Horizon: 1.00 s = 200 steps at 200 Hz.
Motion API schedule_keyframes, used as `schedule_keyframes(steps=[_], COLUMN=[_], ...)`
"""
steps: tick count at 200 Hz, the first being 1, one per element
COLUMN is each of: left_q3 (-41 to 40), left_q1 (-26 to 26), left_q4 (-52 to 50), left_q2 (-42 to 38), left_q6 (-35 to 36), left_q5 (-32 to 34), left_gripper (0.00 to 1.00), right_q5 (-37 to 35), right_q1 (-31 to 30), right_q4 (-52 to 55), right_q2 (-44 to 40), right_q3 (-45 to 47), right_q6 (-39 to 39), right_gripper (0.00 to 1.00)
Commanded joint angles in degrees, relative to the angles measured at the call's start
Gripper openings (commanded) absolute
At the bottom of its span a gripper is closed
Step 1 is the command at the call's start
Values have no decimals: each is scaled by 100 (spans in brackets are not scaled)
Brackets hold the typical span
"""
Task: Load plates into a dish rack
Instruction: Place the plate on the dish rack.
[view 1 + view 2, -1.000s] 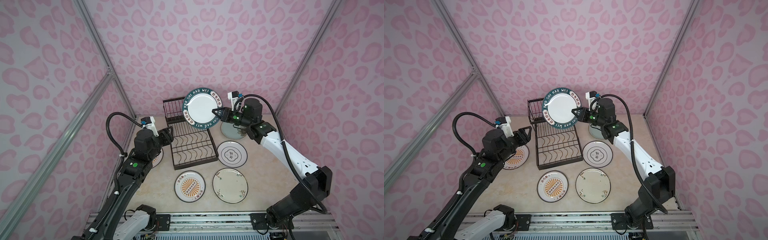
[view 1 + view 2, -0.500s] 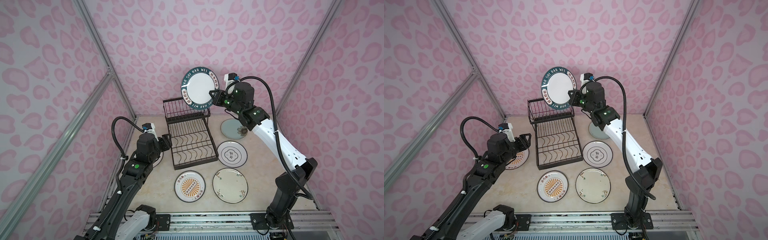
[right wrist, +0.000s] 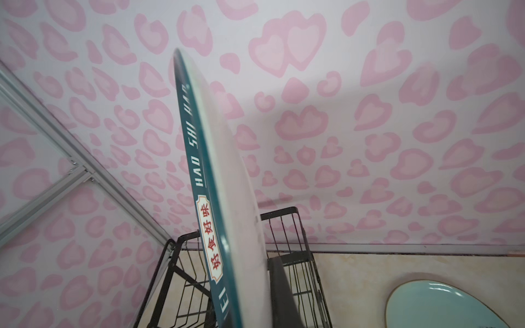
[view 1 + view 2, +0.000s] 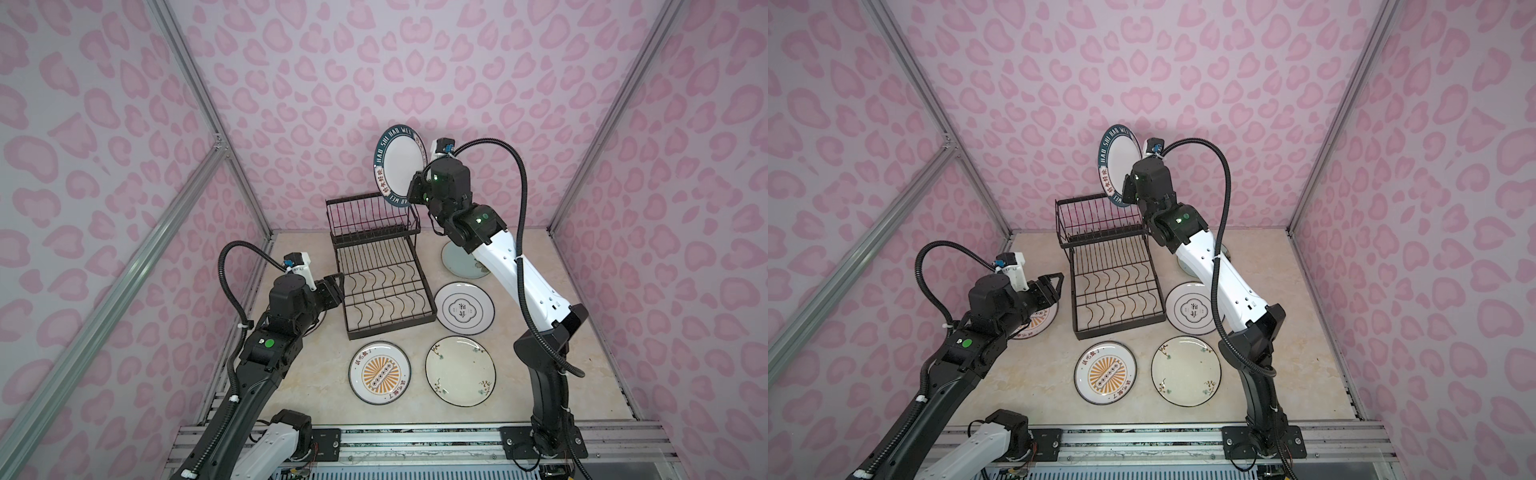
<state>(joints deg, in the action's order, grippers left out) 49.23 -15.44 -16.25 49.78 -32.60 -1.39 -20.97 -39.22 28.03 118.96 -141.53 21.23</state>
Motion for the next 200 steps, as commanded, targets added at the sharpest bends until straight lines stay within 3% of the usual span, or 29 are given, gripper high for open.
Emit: schedule_keyframes(steps=[1, 37, 108, 200], left_q3=[-54, -130, -226, -241], left_q1=[8, 15, 15, 11], left_q4=[-25, -133, -167, -291], left_q2=[-123, -274, -416, -560], left_q6=[-23, -106, -212, -185], left_q5=[-121, -236, -304, -202], left_gripper=[63, 63, 63, 63], right_q5=[-1143, -1888, -2541, -2543], right_q1=[-114, -274, -506, -455], right_q4=[-233, -486, -925, -858], right_q2=[188, 544, 1049, 1505], right_q3=[-105, -355, -647, -911], right_q6=[-422, -822, -1472, -1756], right_gripper=[0, 0, 0, 0])
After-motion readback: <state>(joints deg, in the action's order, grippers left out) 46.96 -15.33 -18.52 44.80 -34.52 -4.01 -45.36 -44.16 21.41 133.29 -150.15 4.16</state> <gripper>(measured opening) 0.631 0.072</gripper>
